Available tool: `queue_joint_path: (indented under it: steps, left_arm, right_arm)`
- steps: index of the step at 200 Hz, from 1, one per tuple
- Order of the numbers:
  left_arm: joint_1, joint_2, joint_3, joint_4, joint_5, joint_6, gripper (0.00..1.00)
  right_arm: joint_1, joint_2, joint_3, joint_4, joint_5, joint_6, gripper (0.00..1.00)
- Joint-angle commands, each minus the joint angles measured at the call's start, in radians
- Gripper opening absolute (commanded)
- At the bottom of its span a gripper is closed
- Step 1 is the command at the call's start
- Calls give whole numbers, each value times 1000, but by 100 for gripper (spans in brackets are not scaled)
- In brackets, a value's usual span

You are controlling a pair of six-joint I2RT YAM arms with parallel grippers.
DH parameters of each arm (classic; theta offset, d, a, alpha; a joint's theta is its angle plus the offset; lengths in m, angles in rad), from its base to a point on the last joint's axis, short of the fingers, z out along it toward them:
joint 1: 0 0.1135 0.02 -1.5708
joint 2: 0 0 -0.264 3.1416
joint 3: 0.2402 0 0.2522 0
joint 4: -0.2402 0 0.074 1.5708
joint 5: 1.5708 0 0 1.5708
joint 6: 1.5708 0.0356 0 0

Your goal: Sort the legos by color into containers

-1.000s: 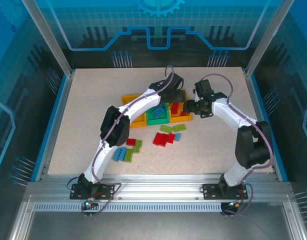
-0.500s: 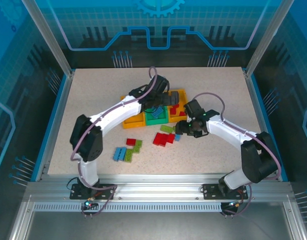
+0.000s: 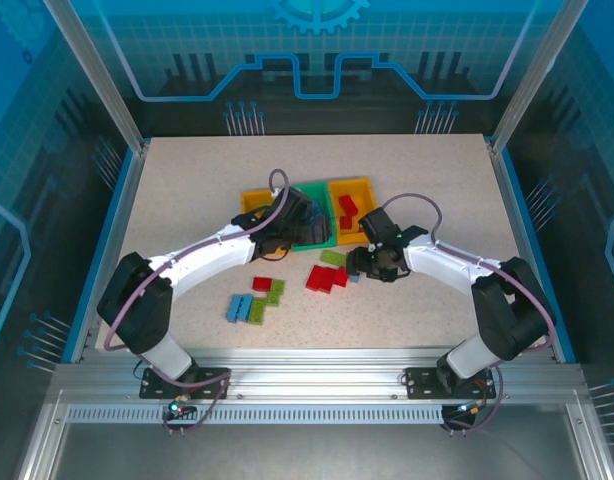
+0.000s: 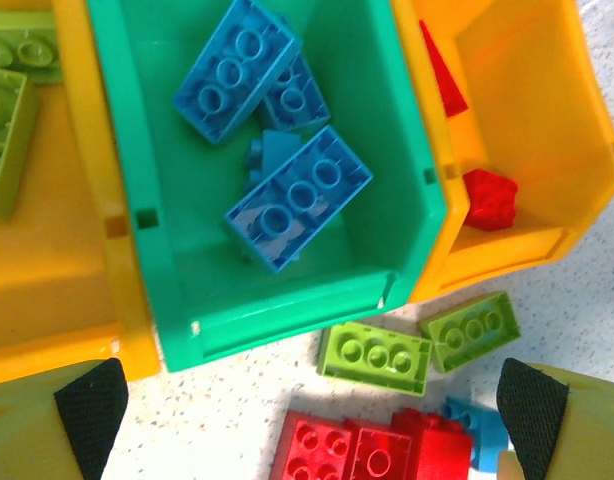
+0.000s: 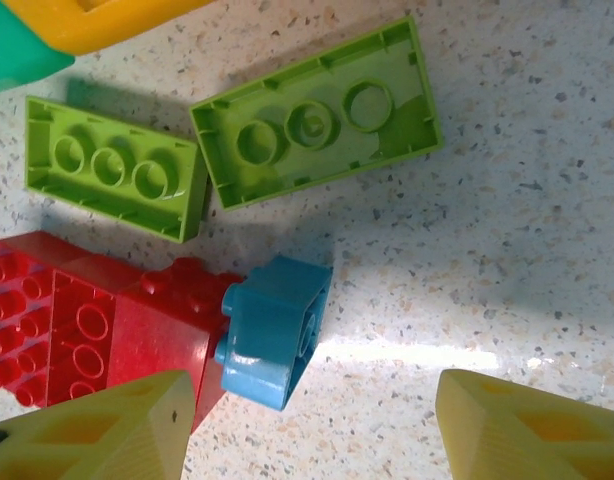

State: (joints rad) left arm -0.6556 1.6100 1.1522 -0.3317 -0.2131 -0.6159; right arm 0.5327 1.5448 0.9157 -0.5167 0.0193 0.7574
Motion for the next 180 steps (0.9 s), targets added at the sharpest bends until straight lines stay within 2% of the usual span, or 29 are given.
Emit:
queue_joint_path:
  steps: [1, 56, 108, 133, 167, 180]
  left_arm:
    - [-3, -63, -41, 37, -21, -30, 99]
    - [-3, -104, -102, 33, -35, -34, 99]
    - [-4, -111, -115, 31, -42, -35, 99]
    - [-3, -111, -117, 37, -42, -35, 99]
    - [-3, -116, -119, 35, -41, -38, 99]
    - [-3, -120, -124, 34, -47, -39, 99]
  right_arm:
    - [19, 33, 2, 26, 11, 41, 65]
    - [18, 81, 2, 40, 22, 51, 62]
    - [4, 57, -29, 16, 47, 34, 46]
    - [3, 64, -23, 1, 40, -12, 43]
    - [1, 107, 8, -35, 65, -46, 44]
    - [0, 108, 3, -25, 62, -48, 38]
